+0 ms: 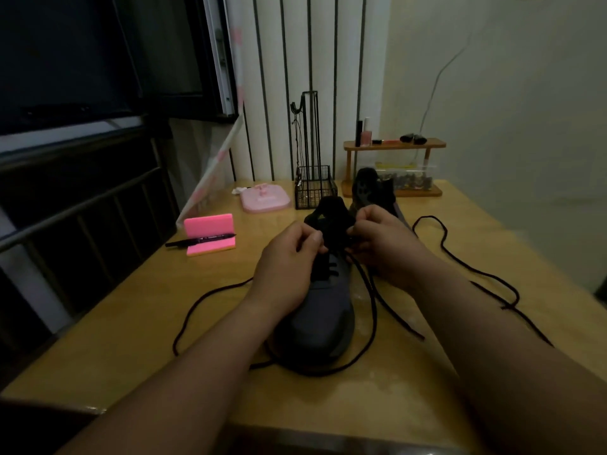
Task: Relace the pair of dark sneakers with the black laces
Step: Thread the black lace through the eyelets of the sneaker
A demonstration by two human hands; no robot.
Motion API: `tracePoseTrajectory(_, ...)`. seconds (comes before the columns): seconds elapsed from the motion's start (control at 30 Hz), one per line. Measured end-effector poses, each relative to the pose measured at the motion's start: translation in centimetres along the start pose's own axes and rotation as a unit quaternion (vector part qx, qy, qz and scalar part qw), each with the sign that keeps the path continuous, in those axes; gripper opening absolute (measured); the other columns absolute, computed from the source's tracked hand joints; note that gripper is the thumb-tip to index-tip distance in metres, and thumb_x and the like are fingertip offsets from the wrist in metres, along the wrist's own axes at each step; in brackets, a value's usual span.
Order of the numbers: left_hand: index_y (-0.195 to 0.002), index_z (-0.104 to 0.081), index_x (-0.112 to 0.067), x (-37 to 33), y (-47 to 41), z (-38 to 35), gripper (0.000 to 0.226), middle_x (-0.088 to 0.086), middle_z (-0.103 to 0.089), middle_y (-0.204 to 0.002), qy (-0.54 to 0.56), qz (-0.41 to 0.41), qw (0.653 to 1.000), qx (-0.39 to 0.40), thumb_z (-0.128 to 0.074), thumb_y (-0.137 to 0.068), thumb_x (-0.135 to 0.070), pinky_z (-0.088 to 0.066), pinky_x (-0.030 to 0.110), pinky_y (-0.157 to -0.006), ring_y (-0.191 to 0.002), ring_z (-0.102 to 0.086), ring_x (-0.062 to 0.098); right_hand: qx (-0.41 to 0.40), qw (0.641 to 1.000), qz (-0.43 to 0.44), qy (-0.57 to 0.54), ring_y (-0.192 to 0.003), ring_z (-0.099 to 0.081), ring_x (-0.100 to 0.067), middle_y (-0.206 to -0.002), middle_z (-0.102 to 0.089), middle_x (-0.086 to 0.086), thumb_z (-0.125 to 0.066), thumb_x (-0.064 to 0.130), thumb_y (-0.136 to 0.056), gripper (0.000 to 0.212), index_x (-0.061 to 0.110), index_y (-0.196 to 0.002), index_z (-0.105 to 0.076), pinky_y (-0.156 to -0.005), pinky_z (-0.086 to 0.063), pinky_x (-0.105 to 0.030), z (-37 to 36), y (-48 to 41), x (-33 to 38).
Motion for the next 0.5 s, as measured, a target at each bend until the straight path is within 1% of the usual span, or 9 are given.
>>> tracePoseTrajectory(0.07, -0.099, -0.069, -0.031, 0.0, 0.2, -0.2, 0.013, -0.014, -0.072, -0.091, -0.011, -0.024, 1.000, -0.003, -0.058, -0.106, -0.027, -0.058, 0.038, -0.084, -0.090, -0.068, 0.004, 0.007, 0.998, -0.005, -0.065, -0.067, -0.062, -0.018, -0.086, -0.058, -0.006, -0.053, 0.004, -0.101, 0.016, 0.017, -0.093, -0.049, -0.070, -0.052, -0.037, -0.1, -0.2, -0.8)
tracePoseTrajectory(0.13, -0.102, -0.071, -0.033, 0.0, 0.2, -0.2, 0.013, -0.016, -0.072, -0.091, -0.023, -0.045, 0.999, -0.005, -0.062, -0.104, -0.024, -0.058, 0.036, -0.082, -0.091, -0.068, 0.002, 0.017, 0.994, -0.009, -0.109, -0.072, -0.061, -0.021, -0.087, -0.058, -0.006, -0.052, 0.001, -0.100, 0.020, 0.019, -0.091, -0.047, -0.068, -0.052, -0.036, -0.4, -0.3, -1.3)
tracePoseTrajectory(0.3, -0.098, -0.073, -0.031, -0.6, 0.3, 0.0, 0.011, -0.019, -0.071, -0.090, -0.065, -0.078, 0.995, -0.003, -0.066, -0.101, -0.023, -0.051, 0.020, -0.075, -0.091, -0.066, 0.000, 0.029, 0.987, -0.016, -0.157, -0.069, -0.061, -0.019, -0.086, -0.057, -0.005, -0.051, -0.001, -0.099, 0.022, 0.019, -0.090, -0.045, -0.067, -0.054, -0.034, -0.4, -0.7, -2.0)
tracePoseTrajectory(0.37, -0.098, -0.072, -0.030, -0.8, 0.3, 0.1, 0.011, -0.018, -0.070, -0.091, -0.075, -0.083, 0.994, 0.002, -0.066, -0.101, -0.022, -0.049, 0.016, -0.074, -0.092, -0.066, 0.001, 0.037, 0.985, -0.016, -0.169, -0.069, -0.061, -0.019, -0.086, -0.058, -0.005, -0.050, -0.001, -0.099, 0.022, 0.019, -0.091, -0.045, -0.067, -0.054, -0.033, -0.4, -0.7, -2.1)
tracePoseTrajectory(0.43, -0.098, -0.071, -0.029, -1.0, 0.4, 0.1, 0.011, -0.015, -0.068, -0.094, -0.101, -0.103, 0.990, -0.007, -0.065, -0.101, -0.020, -0.047, 0.017, -0.075, -0.093, -0.064, 0.003, 0.040, 0.984, -0.016, -0.174, -0.070, -0.061, -0.019, -0.087, -0.057, -0.005, -0.049, -0.002, -0.100, 0.022, 0.019, -0.091, -0.045, -0.064, -0.055, -0.030, -0.4, -0.8, -2.2)
tracePoseTrajectory(0.5, -0.097, -0.068, -0.027, -1.2, 0.5, 0.1, 0.012, -0.013, -0.063, -0.096, -0.131, -0.125, 0.983, -0.023, -0.064, -0.102, -0.017, -0.047, 0.021, -0.077, -0.094, -0.060, 0.005, 0.043, 0.983, -0.015, -0.180, -0.071, -0.061, -0.019, -0.088, -0.058, -0.006, -0.049, -0.002, -0.100, 0.023, 0.019, -0.091, -0.046, -0.062, -0.056, -0.029, -0.4, -0.8, -2.2)
Point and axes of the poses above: each hand's wrist, its own y-axis away from the middle knuckle, its own z-axis out of the back of the hand, x = y × z, the point moved 6 cm from there along -y, towards the middle knuckle
